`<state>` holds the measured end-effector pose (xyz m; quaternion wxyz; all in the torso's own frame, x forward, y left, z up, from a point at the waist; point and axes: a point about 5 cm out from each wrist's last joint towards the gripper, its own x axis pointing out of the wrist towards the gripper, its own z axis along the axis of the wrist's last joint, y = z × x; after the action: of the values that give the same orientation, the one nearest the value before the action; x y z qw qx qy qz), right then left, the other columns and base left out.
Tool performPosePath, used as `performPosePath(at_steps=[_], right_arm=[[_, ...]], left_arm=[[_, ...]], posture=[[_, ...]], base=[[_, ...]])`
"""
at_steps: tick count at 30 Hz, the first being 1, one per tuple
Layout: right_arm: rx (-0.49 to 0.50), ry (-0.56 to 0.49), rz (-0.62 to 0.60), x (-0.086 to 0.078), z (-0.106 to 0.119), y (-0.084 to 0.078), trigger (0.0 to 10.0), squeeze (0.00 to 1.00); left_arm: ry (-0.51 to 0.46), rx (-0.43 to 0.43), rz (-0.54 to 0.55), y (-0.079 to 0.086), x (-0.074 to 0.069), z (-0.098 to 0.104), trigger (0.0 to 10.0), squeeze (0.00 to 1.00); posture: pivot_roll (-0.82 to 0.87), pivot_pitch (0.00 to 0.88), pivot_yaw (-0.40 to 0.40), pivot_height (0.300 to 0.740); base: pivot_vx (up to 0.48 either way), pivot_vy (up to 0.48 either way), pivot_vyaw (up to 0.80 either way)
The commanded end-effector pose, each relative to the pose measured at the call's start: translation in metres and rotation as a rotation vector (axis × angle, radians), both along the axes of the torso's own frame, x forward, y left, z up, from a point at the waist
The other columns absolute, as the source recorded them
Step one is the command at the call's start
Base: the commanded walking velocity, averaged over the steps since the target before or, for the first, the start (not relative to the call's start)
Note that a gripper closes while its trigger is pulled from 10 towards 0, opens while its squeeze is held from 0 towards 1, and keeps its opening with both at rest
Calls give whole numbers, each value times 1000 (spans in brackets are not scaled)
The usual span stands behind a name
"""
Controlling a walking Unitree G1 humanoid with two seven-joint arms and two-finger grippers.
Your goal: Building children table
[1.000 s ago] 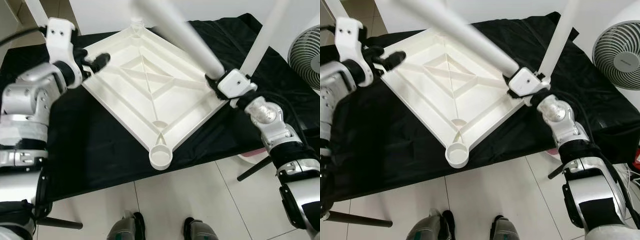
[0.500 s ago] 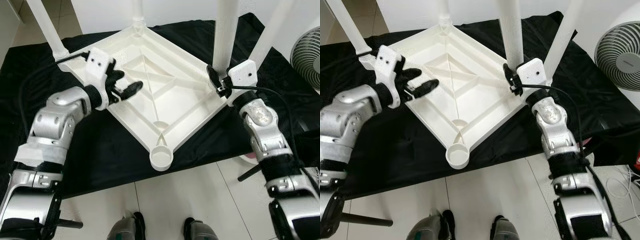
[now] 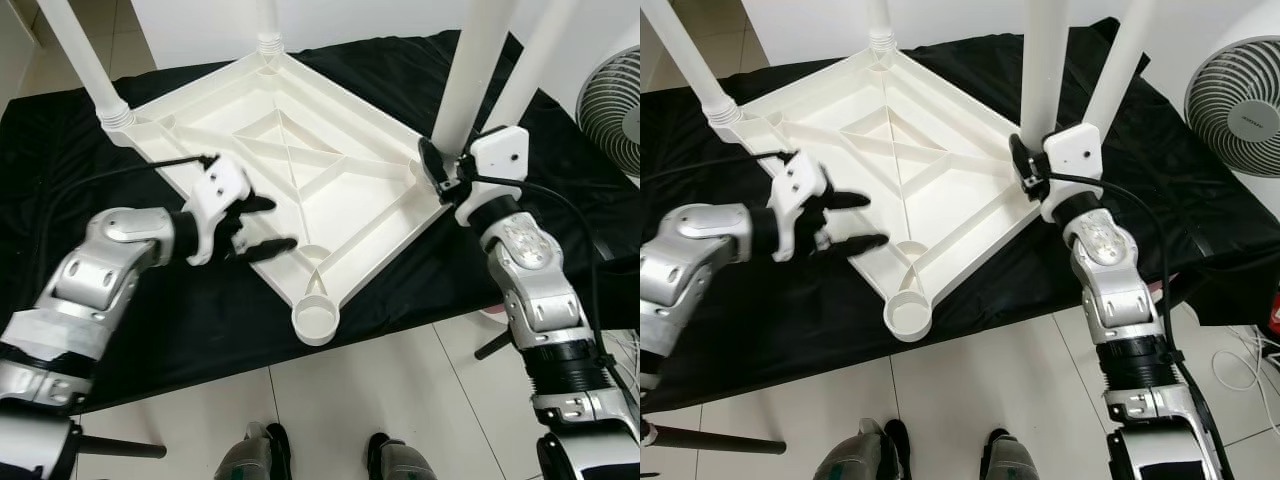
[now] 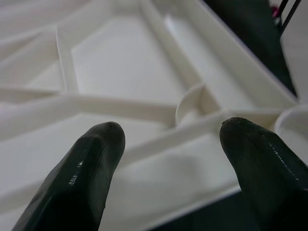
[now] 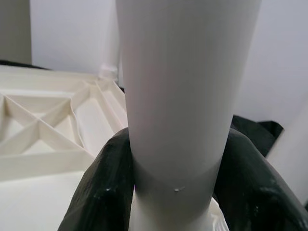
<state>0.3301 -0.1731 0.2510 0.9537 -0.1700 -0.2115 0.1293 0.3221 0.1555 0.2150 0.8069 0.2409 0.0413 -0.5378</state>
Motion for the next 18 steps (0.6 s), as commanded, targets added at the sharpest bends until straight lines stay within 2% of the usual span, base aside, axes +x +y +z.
performPosePath(at_steps=[1, 3, 7, 9, 13, 18], right_arm=[[-7, -2, 3, -3, 2, 0, 10000, 0], [-19, 10, -1, -6, 2, 0, 10000, 0], [-28, 13, -3, -7, 2, 0, 10000, 0], [-39, 19, -8, -10, 2, -2, 10000, 0], [-48, 25, -8, -11, 2, -3, 10000, 0], [-72, 32, -5, -13, 3, -4, 10000, 0]], left_arm=[[13, 68, -33, 3, -1, -8, 10000, 0], [8, 126, -66, 8, -2, -13, 10000, 0], [10, 155, -81, 11, -3, -15, 10000, 0], [-6, 225, -100, 16, -3, -20, 10000, 0], [-2, 253, -124, 19, -3, -21, 10000, 0], [13, 252, -161, 24, -1, -13, 10000, 0]], posture=[[-69, 185, 89, 740], [-72, 192, 91, 740], [-75, 195, 95, 740], [-76, 199, 98, 740], [-80, 201, 98, 740], [-87, 198, 107, 740]], base=[[0, 0, 0], [0, 0, 0], [0, 0, 0], [0, 0, 0], [0, 0, 0], [0, 0, 0]])
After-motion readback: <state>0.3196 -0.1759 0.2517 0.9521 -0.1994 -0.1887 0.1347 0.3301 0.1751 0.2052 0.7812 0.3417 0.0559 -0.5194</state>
